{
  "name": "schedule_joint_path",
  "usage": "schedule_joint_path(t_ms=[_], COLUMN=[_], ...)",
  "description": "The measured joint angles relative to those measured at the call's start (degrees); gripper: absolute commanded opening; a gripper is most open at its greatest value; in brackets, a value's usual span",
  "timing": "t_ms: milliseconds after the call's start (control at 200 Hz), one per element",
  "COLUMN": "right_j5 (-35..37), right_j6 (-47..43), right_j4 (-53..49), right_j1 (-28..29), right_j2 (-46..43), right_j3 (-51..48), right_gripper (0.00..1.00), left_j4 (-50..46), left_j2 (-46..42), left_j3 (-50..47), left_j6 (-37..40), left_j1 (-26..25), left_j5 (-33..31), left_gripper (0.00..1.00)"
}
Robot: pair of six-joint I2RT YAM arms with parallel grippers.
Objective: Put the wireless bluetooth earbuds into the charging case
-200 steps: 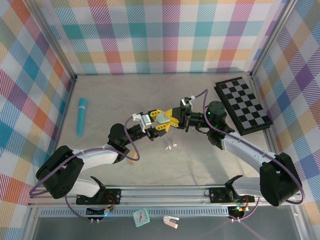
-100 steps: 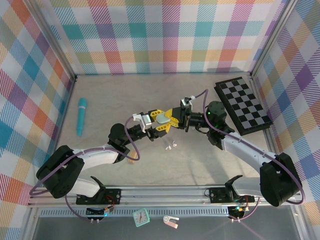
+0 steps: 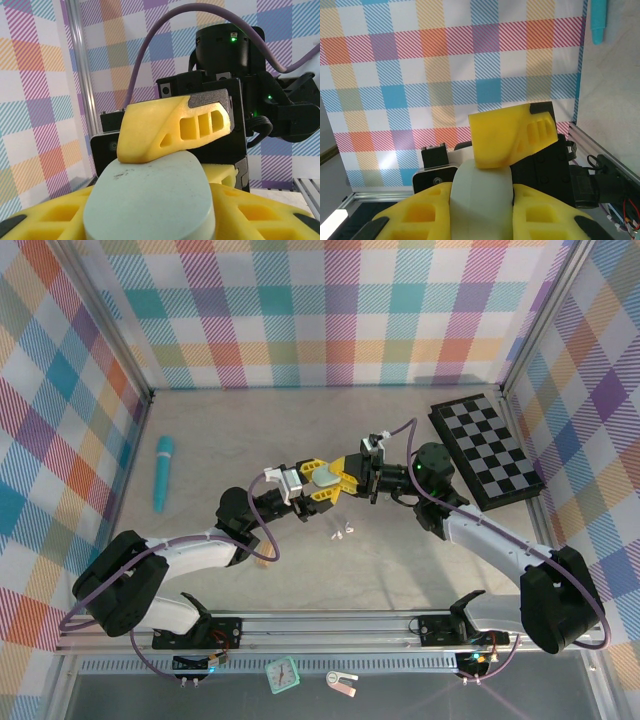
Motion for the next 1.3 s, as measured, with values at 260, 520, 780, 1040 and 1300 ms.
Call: schedule_joint_path(t_ms=[260, 520, 780, 1040, 1300], right_j5=[0.02, 0.48, 3.69, 4.2, 2.91], right_j6=[-0.17, -0.98, -6.08, -8.55, -8.63], right_j4=[-0.2, -1.53, -10.1, -13.57, -13.7], right_j1=[-0.02, -0.02, -0.74, -0.98, -0.07], right_j2=[-0.52, -1.09, -4.33, -4.66, -3.93], right_j3=[-0.09, -0.09, 0.04, 1.05, 1.42], right_gripper=[0.0, 0.29, 0.47, 0.45, 0.27], left_j4=[0.17, -0.02, -0.24, -0.5, -0.09], left_j2=[0.0, 0.0, 0.0, 0.17, 2.08], left_j3=[0.09, 0.2, 0.2, 0.2, 0.81], left_j6=[-0.46, -0.68, -0.61, -0.59, -0.37], left_j1=[0.04, 0.04, -0.11, -0.11, -0.11], left_j5=[0.11, 0.35, 1.6, 1.57, 1.42], left_gripper=[0.39, 0.33, 0.35, 0.36, 0.37])
